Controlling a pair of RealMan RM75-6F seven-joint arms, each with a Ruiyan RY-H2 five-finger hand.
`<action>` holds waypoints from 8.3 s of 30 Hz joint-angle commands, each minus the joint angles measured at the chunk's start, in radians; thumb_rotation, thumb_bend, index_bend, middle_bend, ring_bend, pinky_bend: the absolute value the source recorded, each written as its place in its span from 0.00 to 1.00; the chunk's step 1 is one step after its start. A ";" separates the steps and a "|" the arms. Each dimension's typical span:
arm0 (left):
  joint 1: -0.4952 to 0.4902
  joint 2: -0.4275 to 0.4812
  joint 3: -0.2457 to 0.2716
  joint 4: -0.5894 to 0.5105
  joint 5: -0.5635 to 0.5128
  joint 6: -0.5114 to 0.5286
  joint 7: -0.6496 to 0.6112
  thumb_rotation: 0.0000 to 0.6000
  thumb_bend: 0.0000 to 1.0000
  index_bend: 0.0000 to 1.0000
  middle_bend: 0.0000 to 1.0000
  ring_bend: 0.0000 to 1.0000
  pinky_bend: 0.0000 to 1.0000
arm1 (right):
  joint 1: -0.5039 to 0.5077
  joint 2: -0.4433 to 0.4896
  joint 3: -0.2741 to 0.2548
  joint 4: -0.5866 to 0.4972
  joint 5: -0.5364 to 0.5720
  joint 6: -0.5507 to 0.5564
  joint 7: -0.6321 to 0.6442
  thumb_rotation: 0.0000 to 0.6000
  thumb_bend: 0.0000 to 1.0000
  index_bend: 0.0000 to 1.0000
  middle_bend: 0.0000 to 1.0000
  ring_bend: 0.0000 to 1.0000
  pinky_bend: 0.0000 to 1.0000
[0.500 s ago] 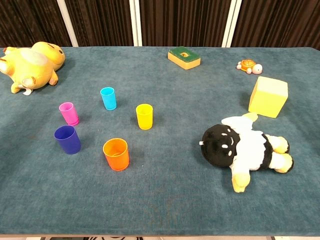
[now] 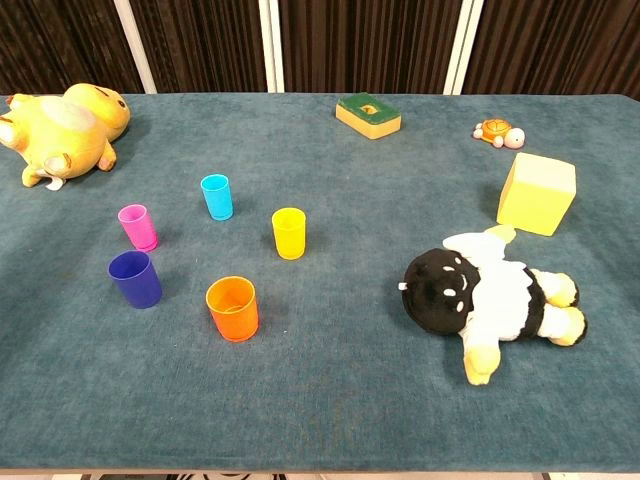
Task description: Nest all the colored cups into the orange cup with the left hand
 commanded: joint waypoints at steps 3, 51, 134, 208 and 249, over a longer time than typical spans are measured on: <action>-0.002 0.004 0.002 0.002 0.002 -0.007 -0.010 1.00 0.21 0.15 0.07 0.00 0.01 | -0.001 0.001 0.001 -0.002 0.001 0.002 -0.001 1.00 0.37 0.07 0.05 0.07 0.04; -0.497 0.045 -0.001 -0.049 0.032 -0.726 0.087 1.00 0.15 0.17 0.08 0.00 0.01 | -0.012 0.019 0.012 -0.017 0.022 0.011 0.022 1.00 0.37 0.07 0.05 0.07 0.04; -0.625 0.024 0.041 -0.228 0.060 -0.681 0.216 1.00 0.32 0.46 0.15 0.00 0.01 | -0.010 0.012 0.021 -0.003 0.044 -0.002 0.040 1.00 0.37 0.07 0.05 0.07 0.04; -0.763 -0.199 -0.057 0.019 -0.279 -0.665 0.326 1.00 0.19 0.18 0.13 0.00 0.01 | -0.013 0.015 0.031 -0.003 0.063 -0.004 0.045 1.00 0.37 0.07 0.05 0.07 0.04; -0.971 -0.476 -0.044 0.326 -0.474 -0.753 0.497 1.00 0.24 0.42 0.22 0.00 0.02 | -0.010 0.009 0.031 0.005 0.071 -0.015 0.039 1.00 0.37 0.07 0.05 0.07 0.04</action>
